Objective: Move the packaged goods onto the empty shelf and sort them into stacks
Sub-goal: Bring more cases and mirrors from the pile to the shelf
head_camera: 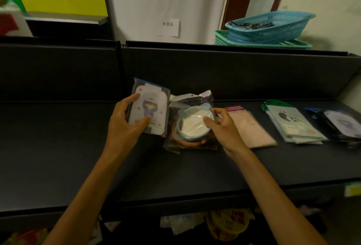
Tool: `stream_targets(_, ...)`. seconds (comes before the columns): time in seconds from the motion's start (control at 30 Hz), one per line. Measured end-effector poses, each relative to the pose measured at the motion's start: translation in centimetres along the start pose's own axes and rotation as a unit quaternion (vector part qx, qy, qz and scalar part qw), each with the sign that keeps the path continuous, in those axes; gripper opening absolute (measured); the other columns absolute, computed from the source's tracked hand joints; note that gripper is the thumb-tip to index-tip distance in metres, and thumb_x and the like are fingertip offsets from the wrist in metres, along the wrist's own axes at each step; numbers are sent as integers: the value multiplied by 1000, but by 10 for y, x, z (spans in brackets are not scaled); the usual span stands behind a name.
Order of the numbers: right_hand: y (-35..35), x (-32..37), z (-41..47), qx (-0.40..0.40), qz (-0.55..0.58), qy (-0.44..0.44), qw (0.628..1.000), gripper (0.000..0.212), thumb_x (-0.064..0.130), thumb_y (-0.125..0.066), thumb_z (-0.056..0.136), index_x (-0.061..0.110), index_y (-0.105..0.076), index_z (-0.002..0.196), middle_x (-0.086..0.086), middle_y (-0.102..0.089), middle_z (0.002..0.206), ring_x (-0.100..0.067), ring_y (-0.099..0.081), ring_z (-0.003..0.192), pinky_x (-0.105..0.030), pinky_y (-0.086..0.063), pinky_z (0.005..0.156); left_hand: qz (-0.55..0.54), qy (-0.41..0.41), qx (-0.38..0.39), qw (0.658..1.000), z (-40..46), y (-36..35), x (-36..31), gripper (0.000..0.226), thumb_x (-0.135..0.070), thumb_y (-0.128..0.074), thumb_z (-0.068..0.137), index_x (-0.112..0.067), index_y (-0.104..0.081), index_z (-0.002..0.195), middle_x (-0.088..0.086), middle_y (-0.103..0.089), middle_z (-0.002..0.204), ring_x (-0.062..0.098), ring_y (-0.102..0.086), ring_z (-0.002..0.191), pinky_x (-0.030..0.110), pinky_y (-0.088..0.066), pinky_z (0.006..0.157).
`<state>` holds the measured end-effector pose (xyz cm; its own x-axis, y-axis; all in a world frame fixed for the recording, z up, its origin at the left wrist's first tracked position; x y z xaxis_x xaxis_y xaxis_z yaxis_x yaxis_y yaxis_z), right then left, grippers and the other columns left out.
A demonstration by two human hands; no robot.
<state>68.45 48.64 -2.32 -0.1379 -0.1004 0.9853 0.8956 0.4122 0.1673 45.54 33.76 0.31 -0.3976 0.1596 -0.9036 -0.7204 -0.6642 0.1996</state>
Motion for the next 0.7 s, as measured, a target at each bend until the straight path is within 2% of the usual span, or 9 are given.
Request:
stream_targets(0.07,-5,2,0,0,-88,20,996,36,27,-59,92,22,-44,125,-3,-61,123,-8,-64,90,-17,-52,57,2,2,-3,1000,1,4,3,61,-17,-71,79,-29,-43,132,2,-42,137,17,-51,119,30,-54,81)
stream_targets(0.13,-5,6,0,-19,-169,46,984,35,30,-61,90,23,-46,121,-1,-62,117,-5,-61,85,-15,-50,58,0,3,-7,1000,2,7,3,61,-17,-71,78,-31,-44,131,2,-42,138,17,-51,120,30,-54,81)
stream_targets(0.27,2,10,-1,-52,-337,64,938,40,39,-63,86,23,-49,120,1,-56,120,-9,-55,99,-23,-47,79,-11,0,5,1000,3,8,4,61,-15,-71,78,-32,-44,130,3,-43,138,19,-51,119,35,-55,83)
stream_targets(0.33,9,14,-5,-63,-390,69,916,51,44,-61,87,22,-47,130,0,-51,129,-14,-50,112,-29,-45,92,-14,-5,6,1000,4,4,2,61,-14,-71,78,-31,-43,130,3,-43,137,17,-52,118,30,-55,80)
stream_targets(0.4,19,22,-9,-65,-427,92,897,51,45,-57,89,23,-45,133,0,-48,136,-16,-44,123,-31,-36,101,-8,-12,5,1000,5,-4,-2,61,-14,-70,79,-29,-43,131,2,-43,137,14,-52,116,22,-53,75)
stream_targets(0.47,33,28,-12,-64,-475,121,869,46,45,-54,91,23,-49,131,0,-50,136,-17,-43,125,-31,-31,102,-8,-16,9,1000,4,-16,-5,61,-14,-70,80,-27,-44,132,2,-43,137,13,-51,116,20,-52,74)
stream_targets(0.57,63,25,-17,-70,-539,134,828,40,45,-53,91,22,-56,124,0,-55,130,-21,-46,121,-34,-30,98,-27,-11,21,999,3,-41,-11,61,-16,-71,79,-28,-45,133,0,-44,137,14,-52,117,19,-54,71)
stream_targets(0.7,111,12,-28,-78,-563,117,815,38,46,-53,91,23,-57,121,1,-57,123,-22,-50,114,-33,-31,93,-25,-15,47,998,-1,-87,-27,61,-16,-72,79,-30,-44,131,-1,-44,137,12,-51,118,20,-53,73)
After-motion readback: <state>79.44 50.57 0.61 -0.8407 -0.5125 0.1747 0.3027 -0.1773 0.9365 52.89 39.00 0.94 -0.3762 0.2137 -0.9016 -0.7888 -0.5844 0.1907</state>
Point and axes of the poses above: each hand's wrist, its own z-axis towards the middle knuckle, its own y-axis out of the back of the hand, x = y × z, the point moved 6 cm from there along z, towards the middle knuckle
